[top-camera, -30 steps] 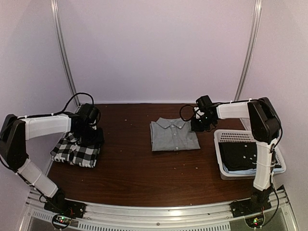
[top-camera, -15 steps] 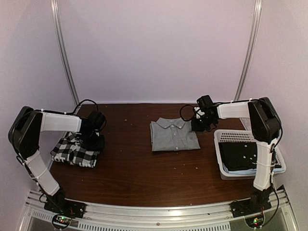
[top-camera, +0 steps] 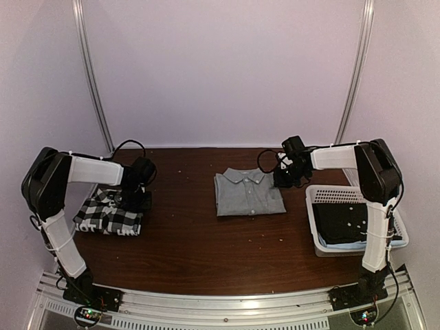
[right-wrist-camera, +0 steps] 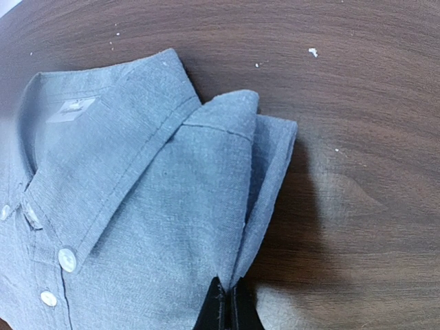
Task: Fold and stack the long sleeve shirts
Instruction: Move the square-folded shirt to the center of the board, then pick up the square-folded shirt from the center of the board, then place the square-folded shirt on the square-folded shirt.
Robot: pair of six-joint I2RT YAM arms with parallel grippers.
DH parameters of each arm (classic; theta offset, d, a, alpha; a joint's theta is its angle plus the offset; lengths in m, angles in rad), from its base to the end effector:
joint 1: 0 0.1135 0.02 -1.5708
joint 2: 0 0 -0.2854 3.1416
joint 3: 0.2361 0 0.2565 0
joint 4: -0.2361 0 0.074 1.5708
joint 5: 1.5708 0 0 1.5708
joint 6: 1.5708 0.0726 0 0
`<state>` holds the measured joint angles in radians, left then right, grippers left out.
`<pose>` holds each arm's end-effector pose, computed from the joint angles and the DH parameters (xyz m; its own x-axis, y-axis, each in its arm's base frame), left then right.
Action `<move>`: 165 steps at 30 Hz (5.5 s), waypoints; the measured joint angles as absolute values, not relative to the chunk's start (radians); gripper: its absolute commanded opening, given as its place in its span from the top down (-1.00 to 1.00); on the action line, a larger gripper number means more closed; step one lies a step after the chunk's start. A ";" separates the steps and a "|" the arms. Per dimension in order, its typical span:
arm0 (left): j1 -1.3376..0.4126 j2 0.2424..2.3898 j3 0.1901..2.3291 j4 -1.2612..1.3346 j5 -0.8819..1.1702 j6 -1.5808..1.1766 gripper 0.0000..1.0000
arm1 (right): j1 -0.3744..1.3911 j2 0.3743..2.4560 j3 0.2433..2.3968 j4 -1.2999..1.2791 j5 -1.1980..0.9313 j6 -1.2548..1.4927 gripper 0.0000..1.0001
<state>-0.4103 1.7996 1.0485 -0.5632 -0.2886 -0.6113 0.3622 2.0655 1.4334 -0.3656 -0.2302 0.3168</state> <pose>0.3240 -0.1184 0.1262 -0.9078 -0.2051 -0.3658 -0.2501 0.9649 0.0798 0.4342 0.1822 0.1442 -0.8901 -0.0129 -0.4555 -0.1930 0.9162 0.3511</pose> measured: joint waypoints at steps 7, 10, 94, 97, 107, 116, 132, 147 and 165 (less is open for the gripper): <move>-0.451 1.848 1.122 -0.574 -0.249 -0.614 1.00 | 0.362 2.065 1.433 -0.365 -0.232 0.316 1.00; -0.482 1.882 1.176 -0.566 -0.192 -0.627 1.00 | 0.362 2.065 1.433 -0.365 -0.233 0.316 1.00; -0.639 2.330 1.764 -0.356 0.287 -0.747 1.00 | 0.369 2.059 1.432 -0.366 -0.308 0.349 1.00; -0.639 2.303 1.763 -0.372 0.286 -0.747 1.00 | 0.377 2.041 1.431 -0.368 -0.313 0.356 1.00; -0.635 2.103 1.686 -0.375 0.279 -0.741 1.00 | 0.439 1.938 1.431 -0.366 -0.345 0.402 1.00; -0.592 1.902 1.509 -0.424 0.273 -0.721 1.00 | 0.553 1.920 1.467 -0.362 -0.366 0.467 1.00; -0.278 1.517 1.210 -0.592 0.266 -0.591 1.00 | 0.843 2.179 1.877 -0.252 -0.398 0.629 1.00; -0.144 1.508 1.152 -0.637 0.237 -0.498 1.00 | 0.865 2.404 2.067 -0.189 -0.467 0.739 1.00; -0.057 1.731 1.130 -0.546 0.183 -0.479 1.00 | 0.836 2.458 2.024 -0.142 -0.475 0.755 1.00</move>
